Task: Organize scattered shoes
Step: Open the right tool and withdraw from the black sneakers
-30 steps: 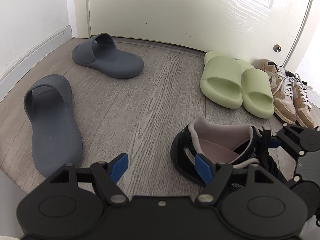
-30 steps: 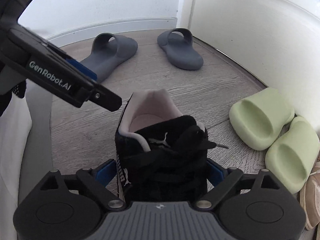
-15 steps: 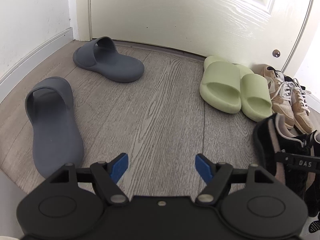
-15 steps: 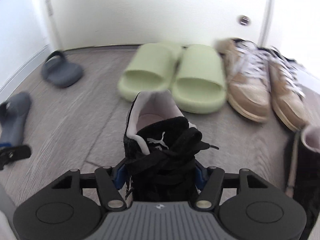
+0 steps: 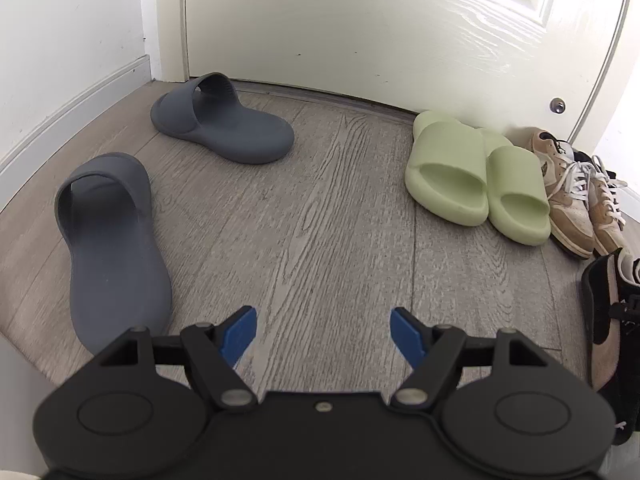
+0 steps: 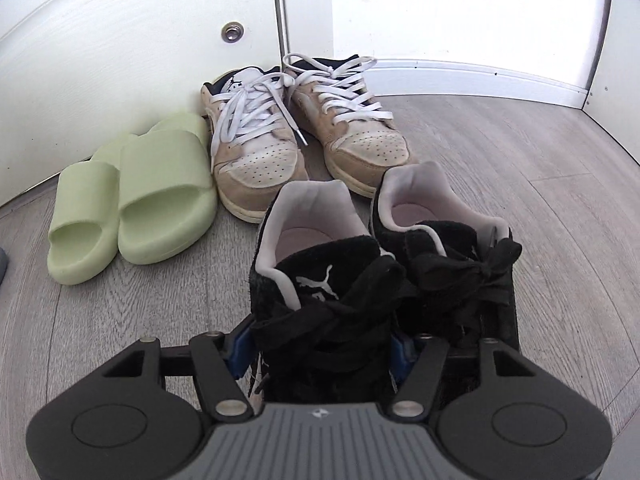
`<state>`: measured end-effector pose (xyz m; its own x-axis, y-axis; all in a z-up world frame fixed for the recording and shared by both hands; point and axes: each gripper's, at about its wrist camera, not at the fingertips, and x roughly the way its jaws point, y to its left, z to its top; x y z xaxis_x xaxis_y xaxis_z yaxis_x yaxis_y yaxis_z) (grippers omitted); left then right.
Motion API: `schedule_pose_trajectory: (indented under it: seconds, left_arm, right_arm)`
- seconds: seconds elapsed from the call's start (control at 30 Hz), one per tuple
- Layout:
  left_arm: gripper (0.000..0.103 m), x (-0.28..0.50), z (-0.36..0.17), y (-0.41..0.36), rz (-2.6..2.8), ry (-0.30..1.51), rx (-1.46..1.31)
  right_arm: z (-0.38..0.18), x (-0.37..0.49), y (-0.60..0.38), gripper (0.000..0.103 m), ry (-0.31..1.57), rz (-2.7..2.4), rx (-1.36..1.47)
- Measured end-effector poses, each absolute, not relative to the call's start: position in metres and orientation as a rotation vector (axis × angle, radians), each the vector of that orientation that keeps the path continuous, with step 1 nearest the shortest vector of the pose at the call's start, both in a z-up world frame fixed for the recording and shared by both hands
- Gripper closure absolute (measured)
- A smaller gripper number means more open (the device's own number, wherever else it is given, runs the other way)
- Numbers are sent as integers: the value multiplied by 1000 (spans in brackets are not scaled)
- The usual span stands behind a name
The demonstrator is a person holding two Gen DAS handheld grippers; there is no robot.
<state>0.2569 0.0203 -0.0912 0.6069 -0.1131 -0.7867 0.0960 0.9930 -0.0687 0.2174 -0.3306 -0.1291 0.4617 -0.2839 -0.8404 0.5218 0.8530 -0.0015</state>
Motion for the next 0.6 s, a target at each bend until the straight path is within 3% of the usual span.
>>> schedule_pose_trajectory:
  seconds: [0.17,0.4,0.6]
  left_arm:
    - [29,258,-91,23,-111,906,-37]
    - [29,260,-91,29,-70,906,-58]
    - [29,258,-76,56,7,833,-165]
  right_arm:
    - [-135,222,-328,37,996,-531,175]
    - [-126,219,-328,21,980,-528,157]
    - [-83,198,-313,9,757,-433,145]
